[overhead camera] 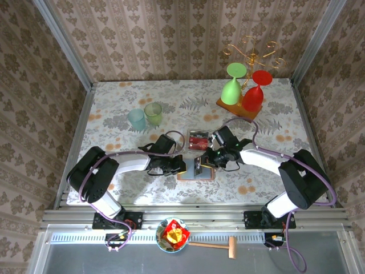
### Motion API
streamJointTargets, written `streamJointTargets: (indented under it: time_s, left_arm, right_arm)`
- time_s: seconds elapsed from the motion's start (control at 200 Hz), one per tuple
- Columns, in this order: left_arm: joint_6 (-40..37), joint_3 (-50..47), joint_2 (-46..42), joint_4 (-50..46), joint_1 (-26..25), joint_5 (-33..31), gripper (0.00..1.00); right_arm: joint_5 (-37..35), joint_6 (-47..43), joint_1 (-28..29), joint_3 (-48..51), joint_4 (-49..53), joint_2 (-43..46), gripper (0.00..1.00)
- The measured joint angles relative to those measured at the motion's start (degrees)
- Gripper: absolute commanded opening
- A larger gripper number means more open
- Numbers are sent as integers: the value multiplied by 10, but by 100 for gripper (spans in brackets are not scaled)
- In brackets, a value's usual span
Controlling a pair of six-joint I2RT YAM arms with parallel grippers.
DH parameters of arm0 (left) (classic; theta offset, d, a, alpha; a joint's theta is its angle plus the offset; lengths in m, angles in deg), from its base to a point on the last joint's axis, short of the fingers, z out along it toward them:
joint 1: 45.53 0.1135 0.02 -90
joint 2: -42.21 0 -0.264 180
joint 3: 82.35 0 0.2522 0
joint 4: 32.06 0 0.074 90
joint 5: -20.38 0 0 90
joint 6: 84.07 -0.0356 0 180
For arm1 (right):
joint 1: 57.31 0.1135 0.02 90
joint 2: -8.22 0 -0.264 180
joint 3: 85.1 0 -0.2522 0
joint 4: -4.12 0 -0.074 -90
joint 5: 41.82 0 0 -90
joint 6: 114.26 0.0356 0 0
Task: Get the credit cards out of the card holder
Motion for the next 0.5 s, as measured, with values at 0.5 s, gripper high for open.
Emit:
streamJointTargets:
  time_s: [0.5]
  left_arm:
    - [0, -2, 0, 1, 0, 0, 7]
  right_arm:
    - [-46, -37, 22, -58, 87, -26, 8]
